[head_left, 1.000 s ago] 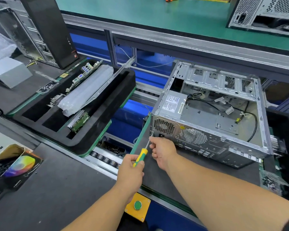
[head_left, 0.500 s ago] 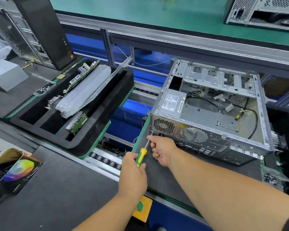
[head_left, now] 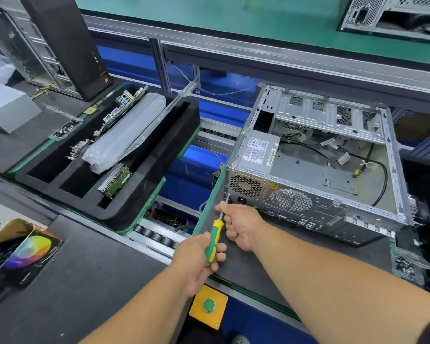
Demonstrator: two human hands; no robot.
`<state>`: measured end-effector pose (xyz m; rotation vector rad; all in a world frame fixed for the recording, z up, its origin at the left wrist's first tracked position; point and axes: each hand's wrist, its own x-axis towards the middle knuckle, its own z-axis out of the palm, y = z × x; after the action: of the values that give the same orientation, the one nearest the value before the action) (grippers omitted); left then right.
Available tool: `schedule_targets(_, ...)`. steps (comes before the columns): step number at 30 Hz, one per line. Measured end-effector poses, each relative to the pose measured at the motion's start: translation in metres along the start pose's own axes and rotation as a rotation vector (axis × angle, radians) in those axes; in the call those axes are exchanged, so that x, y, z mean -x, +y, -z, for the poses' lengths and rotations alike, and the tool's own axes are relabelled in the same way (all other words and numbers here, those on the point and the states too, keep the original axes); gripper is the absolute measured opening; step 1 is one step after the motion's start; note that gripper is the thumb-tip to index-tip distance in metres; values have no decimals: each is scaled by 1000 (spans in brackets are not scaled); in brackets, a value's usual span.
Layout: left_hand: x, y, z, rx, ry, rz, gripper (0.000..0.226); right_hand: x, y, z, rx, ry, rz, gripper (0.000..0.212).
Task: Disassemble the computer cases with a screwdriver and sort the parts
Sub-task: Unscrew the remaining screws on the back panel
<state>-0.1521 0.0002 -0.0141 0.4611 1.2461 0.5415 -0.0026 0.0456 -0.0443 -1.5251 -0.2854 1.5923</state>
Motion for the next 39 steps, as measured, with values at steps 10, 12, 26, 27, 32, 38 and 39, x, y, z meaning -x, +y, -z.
schedule_targets(10,2,-9,-1,-476,260,-294,34,-3,-4,-15,88,222,-30,30)
schedule_targets(12,0,-8,0,-446,305,-276,26,-4,-4,-14,84,217,-24,32)
schedule_targets(26,-6,-1,4,-325,230,-160,34,2,-4,-10,32,116,-16,22)
schedule_targets(27,-7,-5,6,-462,258,-247,33,2,-5,-12,39,138,-13,22)
schedule_targets(32,-10,-12,8,-577,292,-310,26,-1,-2,-15,40,223,33,26)
schedule_targets(38,8,-2,6,177,-63,214,47,-4,0,-11,76,212,70,28)
schedule_targets(39,9,-2,5,183,-57,211,48,-4,0,-11,91,206,70,32)
